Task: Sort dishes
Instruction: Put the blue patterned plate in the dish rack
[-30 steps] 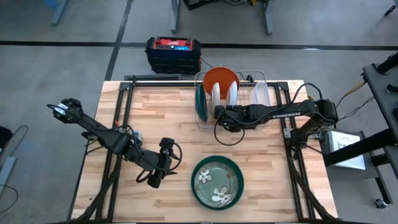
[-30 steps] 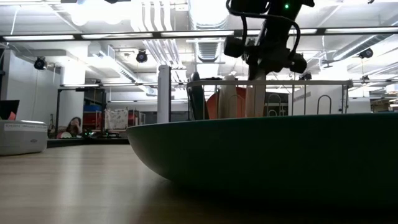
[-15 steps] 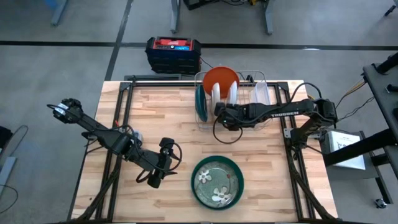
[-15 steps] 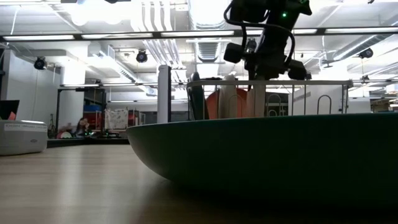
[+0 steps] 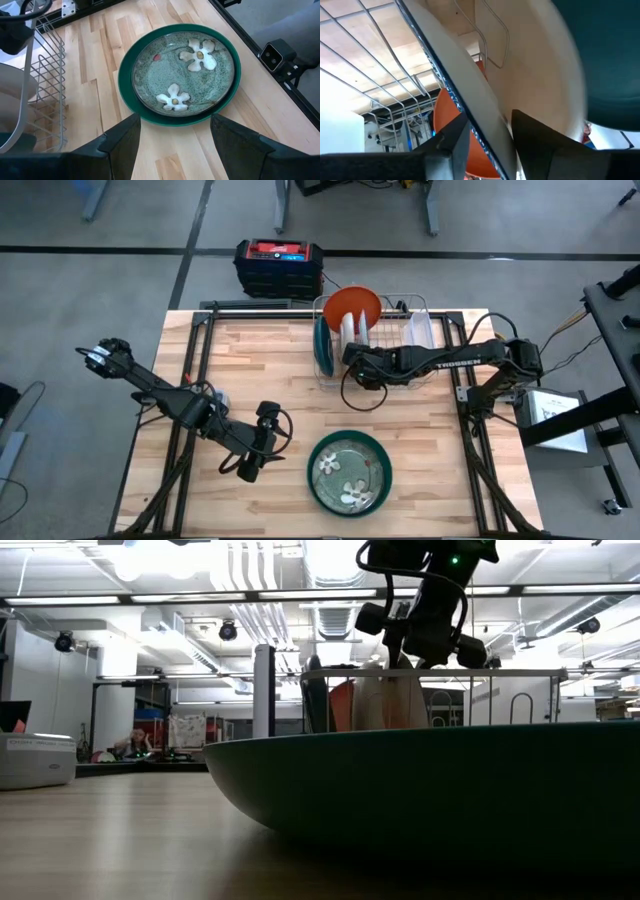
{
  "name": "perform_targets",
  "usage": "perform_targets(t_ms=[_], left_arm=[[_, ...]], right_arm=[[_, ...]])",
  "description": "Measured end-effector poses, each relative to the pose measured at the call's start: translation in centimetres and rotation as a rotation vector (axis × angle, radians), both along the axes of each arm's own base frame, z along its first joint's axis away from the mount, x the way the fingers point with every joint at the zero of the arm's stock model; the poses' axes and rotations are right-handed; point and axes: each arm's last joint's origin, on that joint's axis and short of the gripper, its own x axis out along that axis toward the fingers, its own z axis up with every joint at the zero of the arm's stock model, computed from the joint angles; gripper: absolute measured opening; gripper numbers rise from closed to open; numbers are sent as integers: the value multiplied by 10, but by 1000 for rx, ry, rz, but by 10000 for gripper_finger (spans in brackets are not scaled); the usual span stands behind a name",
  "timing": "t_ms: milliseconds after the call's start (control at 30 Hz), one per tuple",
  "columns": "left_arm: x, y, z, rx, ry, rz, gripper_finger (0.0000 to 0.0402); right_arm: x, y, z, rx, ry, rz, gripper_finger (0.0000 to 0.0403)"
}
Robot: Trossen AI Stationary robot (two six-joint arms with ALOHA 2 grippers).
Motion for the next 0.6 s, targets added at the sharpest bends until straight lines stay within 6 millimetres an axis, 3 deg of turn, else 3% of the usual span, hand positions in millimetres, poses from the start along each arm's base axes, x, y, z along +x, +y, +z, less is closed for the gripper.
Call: perform_targets(t_ms=[300,600], left_arm=[[0,0,0,0,0,0,230],[0,0,0,-3,1,2,230]], right_arm=[[-3,-2,6,-72,-16,-43,170],[-8,-1,14,-33,-139,-141,176]])
